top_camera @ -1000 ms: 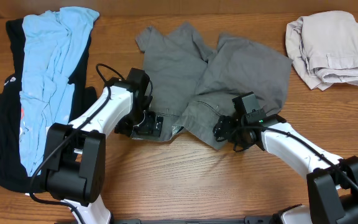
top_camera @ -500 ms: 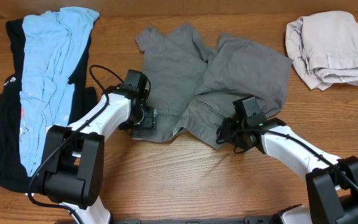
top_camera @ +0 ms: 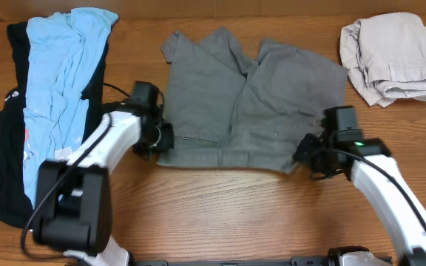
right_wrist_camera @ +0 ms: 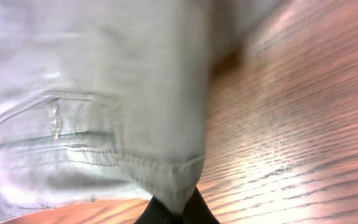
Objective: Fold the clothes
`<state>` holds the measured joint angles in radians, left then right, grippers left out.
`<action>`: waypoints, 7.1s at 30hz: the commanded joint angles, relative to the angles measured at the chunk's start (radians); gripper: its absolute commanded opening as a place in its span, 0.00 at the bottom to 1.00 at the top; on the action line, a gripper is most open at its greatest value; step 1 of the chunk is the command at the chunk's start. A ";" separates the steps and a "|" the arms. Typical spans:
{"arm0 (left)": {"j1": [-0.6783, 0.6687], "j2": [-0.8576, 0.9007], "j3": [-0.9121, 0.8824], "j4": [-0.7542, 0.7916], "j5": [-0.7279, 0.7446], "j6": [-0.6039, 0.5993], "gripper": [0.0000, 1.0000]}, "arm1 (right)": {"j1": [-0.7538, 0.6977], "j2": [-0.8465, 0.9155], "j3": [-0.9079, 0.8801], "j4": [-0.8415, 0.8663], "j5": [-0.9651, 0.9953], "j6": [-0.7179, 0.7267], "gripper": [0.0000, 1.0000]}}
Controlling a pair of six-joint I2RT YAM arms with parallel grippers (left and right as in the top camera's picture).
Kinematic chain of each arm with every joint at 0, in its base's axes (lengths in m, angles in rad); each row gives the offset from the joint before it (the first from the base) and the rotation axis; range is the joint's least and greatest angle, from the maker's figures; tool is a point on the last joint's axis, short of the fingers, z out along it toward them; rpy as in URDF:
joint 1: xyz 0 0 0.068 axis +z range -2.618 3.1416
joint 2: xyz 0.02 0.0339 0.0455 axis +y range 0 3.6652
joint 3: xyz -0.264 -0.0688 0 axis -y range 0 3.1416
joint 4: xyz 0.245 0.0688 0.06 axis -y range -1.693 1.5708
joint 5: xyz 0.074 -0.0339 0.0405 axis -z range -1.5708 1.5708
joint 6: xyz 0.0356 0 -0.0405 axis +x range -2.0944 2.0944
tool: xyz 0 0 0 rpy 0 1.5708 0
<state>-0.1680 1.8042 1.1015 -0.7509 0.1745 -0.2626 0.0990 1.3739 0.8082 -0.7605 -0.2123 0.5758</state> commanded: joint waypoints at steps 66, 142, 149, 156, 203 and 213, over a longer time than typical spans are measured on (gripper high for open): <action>0.076 0.328 0.684 0.464 -0.063 0.101 1.00 | -0.082 0.781 1.233 0.039 0.043 -0.368 0.54; 0.222 0.294 0.704 0.108 -0.021 0.005 1.00 | 0.255 1.225 1.482 -0.007 0.246 -0.532 0.53; 0.222 0.294 0.704 0.108 -0.021 0.024 1.00 | 0.255 1.238 1.482 -0.003 0.237 -0.532 0.48; 0.222 0.294 0.704 0.112 -0.021 0.023 1.00 | 0.260 1.239 1.397 -0.005 0.238 -0.531 0.39; 0.222 0.294 0.704 0.111 -0.021 0.023 1.00 | 0.267 1.241 1.548 -0.277 0.202 -0.497 0.16; 0.222 0.294 0.704 0.112 -0.021 0.024 1.00 | 0.252 1.256 1.489 -0.101 0.238 -0.505 0.16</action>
<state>0.0525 2.1376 1.7866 -0.6415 0.1600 -0.2558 0.3607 2.6087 2.3192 -0.8825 -0.0059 0.0772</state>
